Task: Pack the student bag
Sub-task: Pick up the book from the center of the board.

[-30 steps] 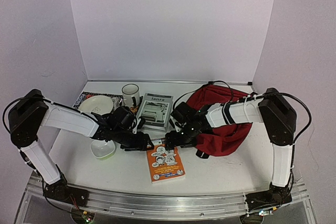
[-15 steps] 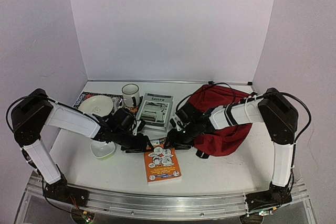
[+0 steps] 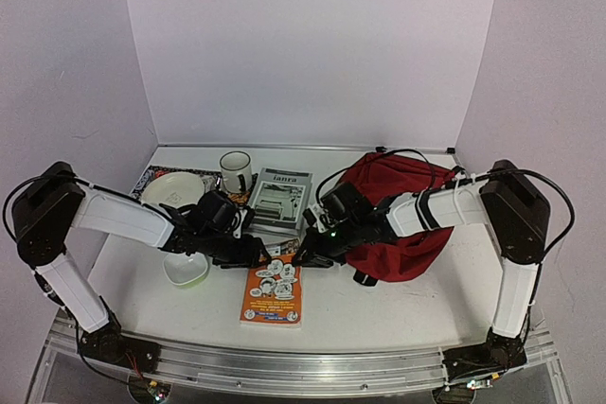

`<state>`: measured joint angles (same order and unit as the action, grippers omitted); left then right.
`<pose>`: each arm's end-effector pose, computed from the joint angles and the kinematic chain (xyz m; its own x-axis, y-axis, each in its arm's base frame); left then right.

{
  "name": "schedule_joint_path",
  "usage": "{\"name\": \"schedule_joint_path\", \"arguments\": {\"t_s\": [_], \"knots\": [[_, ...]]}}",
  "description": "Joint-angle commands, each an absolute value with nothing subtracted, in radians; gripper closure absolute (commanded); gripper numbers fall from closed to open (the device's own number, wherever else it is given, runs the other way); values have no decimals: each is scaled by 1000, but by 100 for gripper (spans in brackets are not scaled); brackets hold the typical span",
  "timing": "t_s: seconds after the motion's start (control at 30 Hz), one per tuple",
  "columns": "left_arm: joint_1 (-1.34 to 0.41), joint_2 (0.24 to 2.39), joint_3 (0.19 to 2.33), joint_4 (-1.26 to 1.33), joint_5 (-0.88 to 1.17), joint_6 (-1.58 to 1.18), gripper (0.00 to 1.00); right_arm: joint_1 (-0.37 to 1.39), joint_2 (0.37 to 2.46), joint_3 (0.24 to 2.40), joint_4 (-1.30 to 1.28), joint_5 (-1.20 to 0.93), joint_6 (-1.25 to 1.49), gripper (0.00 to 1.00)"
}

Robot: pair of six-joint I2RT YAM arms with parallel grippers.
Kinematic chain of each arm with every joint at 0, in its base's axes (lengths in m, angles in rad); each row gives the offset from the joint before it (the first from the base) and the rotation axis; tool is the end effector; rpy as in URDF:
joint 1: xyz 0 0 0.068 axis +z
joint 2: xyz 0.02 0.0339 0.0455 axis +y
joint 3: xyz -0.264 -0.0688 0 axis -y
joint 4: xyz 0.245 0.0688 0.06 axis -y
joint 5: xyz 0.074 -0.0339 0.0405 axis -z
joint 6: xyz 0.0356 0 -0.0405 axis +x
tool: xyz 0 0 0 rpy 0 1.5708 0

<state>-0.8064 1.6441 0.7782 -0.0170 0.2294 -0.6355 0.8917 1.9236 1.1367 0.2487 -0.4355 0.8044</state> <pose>0.2106 -0.2314 0.1451 -0.9069 0.1106 -0.4067 0.3287 0.7895 -0.5183 0.2508 0.3347 0.1756 -0.8954 -0.0694 -0.4397 -0.4151 0.4868 0.7685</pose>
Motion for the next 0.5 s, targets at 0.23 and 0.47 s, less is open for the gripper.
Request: {"name": "schedule_joint_path", "arguments": {"t_s": [0.23, 0.47], "knots": [[-803, 1355, 692, 99, 122, -666, 27, 908, 1794, 1083, 471, -427, 897, 100], [-801, 1153, 603, 143, 22, -733, 7, 905, 1639, 1002, 618, -301, 948, 100]]}}
